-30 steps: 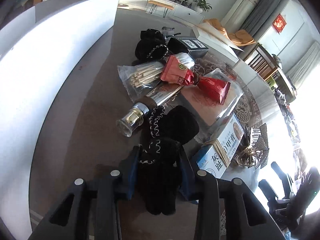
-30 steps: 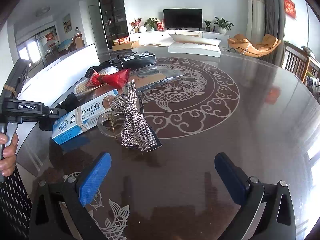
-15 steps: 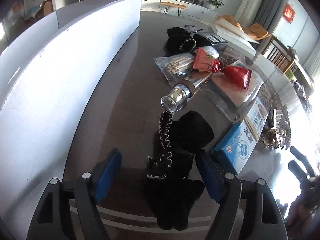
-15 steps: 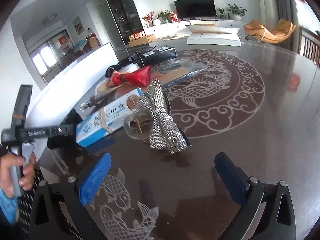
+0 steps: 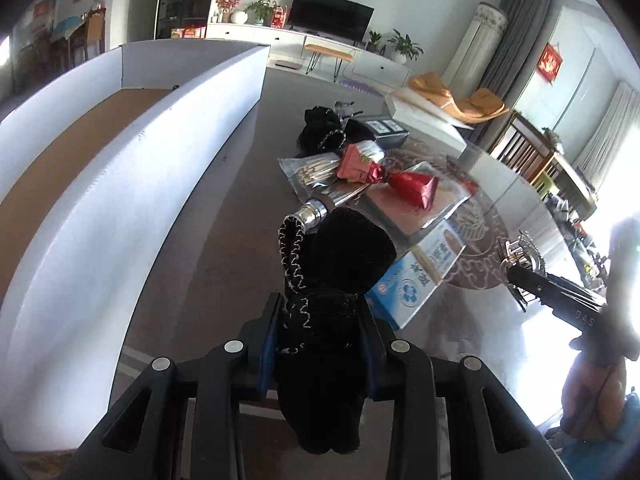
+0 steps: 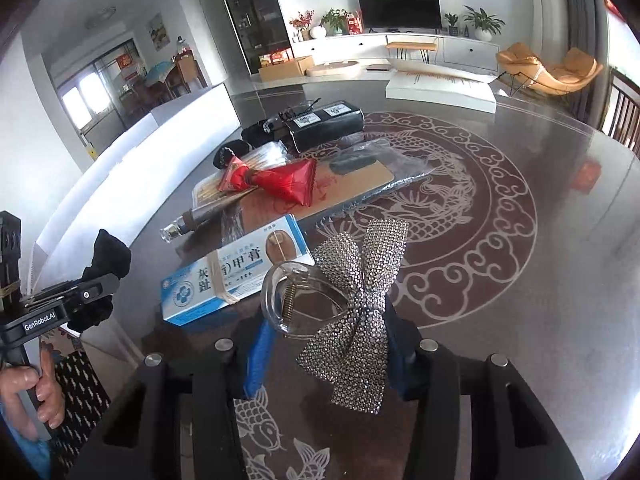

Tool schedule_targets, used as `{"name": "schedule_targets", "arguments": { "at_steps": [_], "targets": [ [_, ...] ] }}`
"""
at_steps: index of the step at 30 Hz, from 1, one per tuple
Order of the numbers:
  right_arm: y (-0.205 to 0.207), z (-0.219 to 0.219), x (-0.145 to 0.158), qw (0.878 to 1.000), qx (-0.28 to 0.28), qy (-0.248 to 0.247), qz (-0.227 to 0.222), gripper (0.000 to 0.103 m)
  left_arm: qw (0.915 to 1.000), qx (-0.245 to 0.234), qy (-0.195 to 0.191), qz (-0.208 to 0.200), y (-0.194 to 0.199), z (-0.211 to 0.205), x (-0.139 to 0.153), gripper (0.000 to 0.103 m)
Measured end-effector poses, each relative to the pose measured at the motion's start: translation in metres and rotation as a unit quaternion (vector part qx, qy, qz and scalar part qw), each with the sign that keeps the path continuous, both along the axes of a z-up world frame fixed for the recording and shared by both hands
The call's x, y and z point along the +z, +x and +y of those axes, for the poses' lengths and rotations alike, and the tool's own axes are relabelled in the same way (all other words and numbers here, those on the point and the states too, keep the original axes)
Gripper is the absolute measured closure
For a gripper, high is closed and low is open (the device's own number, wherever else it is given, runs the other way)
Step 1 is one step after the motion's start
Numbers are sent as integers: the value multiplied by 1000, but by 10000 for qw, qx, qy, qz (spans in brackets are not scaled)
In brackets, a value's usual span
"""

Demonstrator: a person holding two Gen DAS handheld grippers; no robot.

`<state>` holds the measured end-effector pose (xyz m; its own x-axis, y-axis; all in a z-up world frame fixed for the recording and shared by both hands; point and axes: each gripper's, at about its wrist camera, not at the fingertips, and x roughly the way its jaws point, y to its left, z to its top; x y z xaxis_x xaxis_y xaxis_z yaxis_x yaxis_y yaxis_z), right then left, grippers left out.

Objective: Organize objects
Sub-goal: 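Grasp and lift the black velvet pouch with left tool while right tool lifts the bow clip, then release the pouch and bow clip into the white bin, open both tools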

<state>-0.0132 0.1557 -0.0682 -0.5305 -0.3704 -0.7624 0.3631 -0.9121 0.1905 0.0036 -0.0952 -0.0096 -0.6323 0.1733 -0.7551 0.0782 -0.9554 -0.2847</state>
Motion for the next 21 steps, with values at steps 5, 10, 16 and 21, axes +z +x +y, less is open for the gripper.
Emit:
{"name": "schedule_targets", "arguments": {
  "at_steps": [5,10,16,21],
  "targets": [
    [9,-45,47,9969,561,-509,227,55,9971,434,313,543,24,-47,55,70],
    [18,-162,90,9778,1759,-1077,363,55,9896,1325,-48,557,29,-136,84,70],
    [25,-307,94,9534,2808,-1084,227,55,9780,2067,-252,-152,19,-220,57,70],
    [5,-372,57,9547,2866,-721,-345,34,9740,2220,-42,-448,16,-248,30,48]
  ]
}}
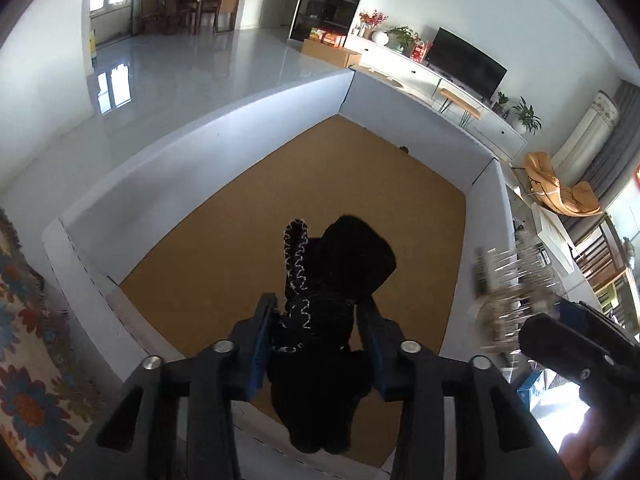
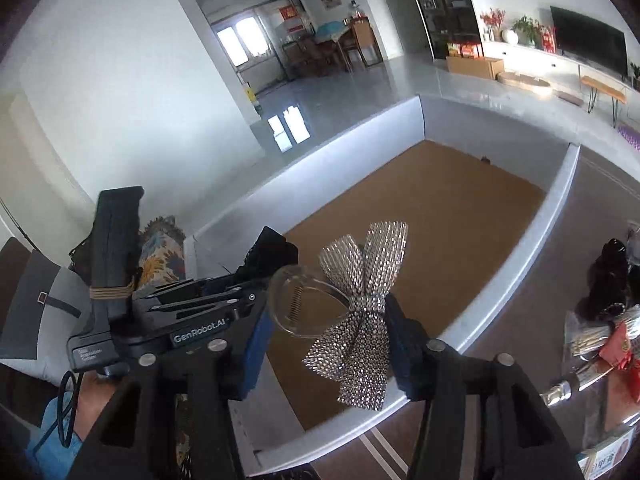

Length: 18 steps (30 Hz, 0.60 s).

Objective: Organize objects
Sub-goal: 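Release the pouch and bow clip into the white bin, open both tools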

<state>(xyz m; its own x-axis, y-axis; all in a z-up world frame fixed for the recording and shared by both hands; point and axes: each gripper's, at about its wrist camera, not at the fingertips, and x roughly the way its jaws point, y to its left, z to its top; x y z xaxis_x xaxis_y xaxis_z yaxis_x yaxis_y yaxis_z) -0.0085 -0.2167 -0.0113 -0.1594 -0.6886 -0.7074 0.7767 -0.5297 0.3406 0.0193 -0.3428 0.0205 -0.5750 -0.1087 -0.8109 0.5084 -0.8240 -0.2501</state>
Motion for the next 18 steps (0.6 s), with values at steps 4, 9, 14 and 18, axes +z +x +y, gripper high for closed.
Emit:
{"name": "schedule_targets", "arguments": {
  "at_steps": [4,9,14,18],
  "targets": [
    [-12,14,-6,9994,-303,-159,27,17,9989,155,-404,179,6,11,6,22],
    [-7,88,3,9941,-756,-362,691,0,9964,-100,-448,706,21,53,18,21],
    [-9,195,-29,9812,-1589,115,1089,0,9865,-1311,-52,985,15,142,14,10],
    [-3,289,-60,9621,-2427,695,1031,0,9701,-2319,-98,712,-7,220,-17,8]
  ]
}}
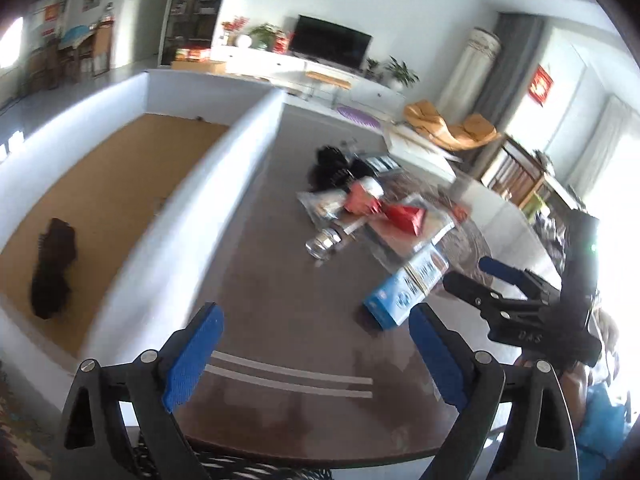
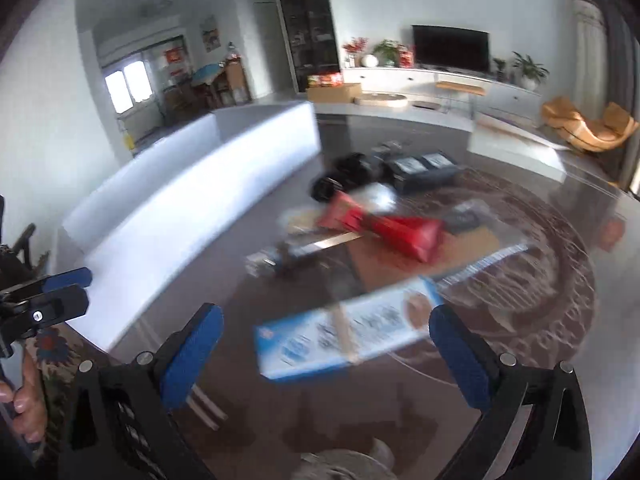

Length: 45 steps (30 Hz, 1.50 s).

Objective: Organize objects
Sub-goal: 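Release the pouch and bow clip into the white bin, open both tools, then reach the right tool to the blue cream box and close on it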

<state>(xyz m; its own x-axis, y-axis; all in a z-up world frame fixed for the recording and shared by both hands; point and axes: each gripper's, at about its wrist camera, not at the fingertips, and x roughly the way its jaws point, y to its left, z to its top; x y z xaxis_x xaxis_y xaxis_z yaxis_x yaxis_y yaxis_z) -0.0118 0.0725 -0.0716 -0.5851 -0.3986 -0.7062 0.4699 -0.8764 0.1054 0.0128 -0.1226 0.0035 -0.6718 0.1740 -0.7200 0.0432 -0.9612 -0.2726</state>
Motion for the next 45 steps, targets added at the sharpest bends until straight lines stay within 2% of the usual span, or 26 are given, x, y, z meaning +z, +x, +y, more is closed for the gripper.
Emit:
{"name": "schedule_targets", "arguments": {
  "at_steps": [4,7,9,11,14,16,18,22,28,33,36,41,45],
  "targets": [
    [3,60,-36,9953,-586,745,-207,0,9972,-485,-276,-500,-30,48,-23,8],
    [15,85,-44,9909,-805,1049,-267,0,9957,-698,-397,-469,-49,62,-26,8],
    [17,92,-51,9893,-877,1127,-310,0,9949,-638,-593,-508,-61,65,-33,8],
    [16,95,-53,9900,-920,1019,-334,0,9943,-594,-622,-626,-69,68,-46,8],
    [17,94,-50,9900,-958,991,-311,0,9938,-456,-478,-889,-71,66,-65,7],
    [17,94,-50,9903,-954,950,-338,0,9949,-391,-259,-896,-71,59,-67,7],
    [16,94,-51,9911,-946,815,-457,0,9957,-292,-196,-861,-72,56,-68,8],
    [18,93,-51,9907,-976,844,-438,0,9962,-229,-181,-825,-69,56,-67,8],
    [18,93,-51,9907,-976,843,-437,0,9989,-135,45,-438,-64,48,-54,8],
    [18,94,-51,9907,-974,842,-438,0,9990,36,200,-409,-64,40,-53,8],
    [18,94,-52,9907,-974,843,-438,0,9993,106,103,-339,-63,40,-50,8],
    [21,90,-50,9897,-1014,945,-357,0,9997,248,-78,1,-53,38,-38,8],
    [39,64,-42,9959,-667,552,-249,0,9987,488,112,120,-50,24,-34,8]
  ]
}}
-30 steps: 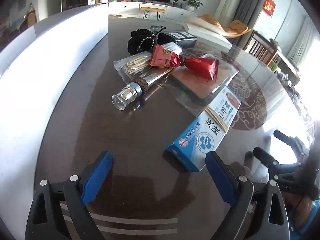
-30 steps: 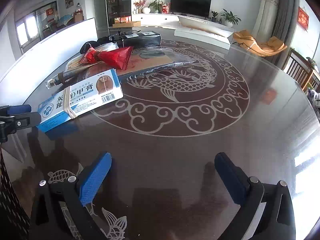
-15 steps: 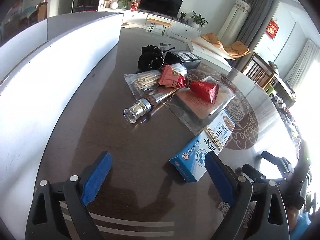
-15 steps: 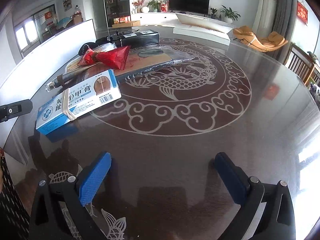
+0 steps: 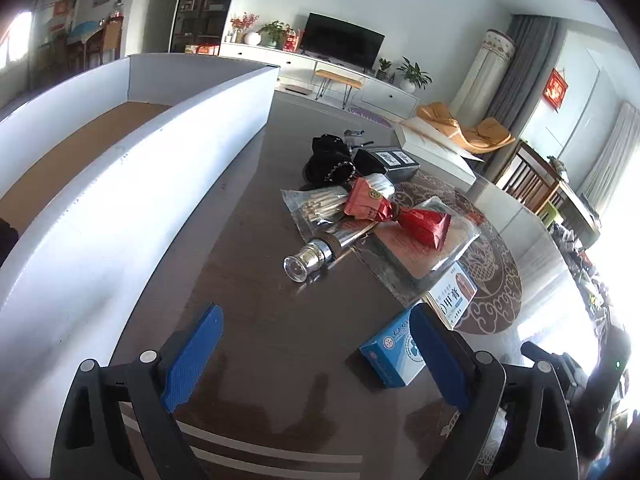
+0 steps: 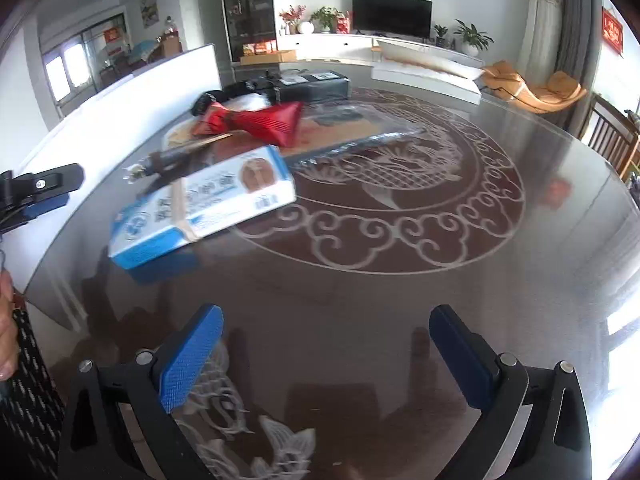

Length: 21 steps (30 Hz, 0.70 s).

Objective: Organize objects
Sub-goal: 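Reach the right tool to the blue cream box and close on it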

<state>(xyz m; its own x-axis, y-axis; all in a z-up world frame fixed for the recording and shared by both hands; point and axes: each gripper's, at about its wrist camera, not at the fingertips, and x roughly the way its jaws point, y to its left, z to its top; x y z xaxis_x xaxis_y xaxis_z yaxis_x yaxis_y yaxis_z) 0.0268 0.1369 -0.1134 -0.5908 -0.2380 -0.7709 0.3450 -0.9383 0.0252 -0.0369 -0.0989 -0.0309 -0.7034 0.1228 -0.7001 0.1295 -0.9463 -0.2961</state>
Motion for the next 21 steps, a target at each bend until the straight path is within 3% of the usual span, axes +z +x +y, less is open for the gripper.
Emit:
{"name": "schedule_targets", "arguments": {
  "at_steps": [5,9,12,15,17,21],
  "targets": [
    [9,-56,6,9979,601,61,239,0,9997,190,138,-8,1,-9,-1,8],
    [3,-99,4,9935,1118,132,168,0,9995,296,85,73,5,-11,2,8],
    [-1,-125,-1,9891,1320,591,283,0,9994,325,66,71,5,-12,2,8],
    [-12,-121,-8,9913,1015,798,263,0,9995,298,20,32,5,-10,2,8],
    [-20,-100,-6,9963,624,561,189,0,9997,258,-17,39,5,-8,2,8],
    [-30,-44,-10,9975,-231,661,69,0,9999,167,-24,15,5,-5,1,8]
  ]
}}
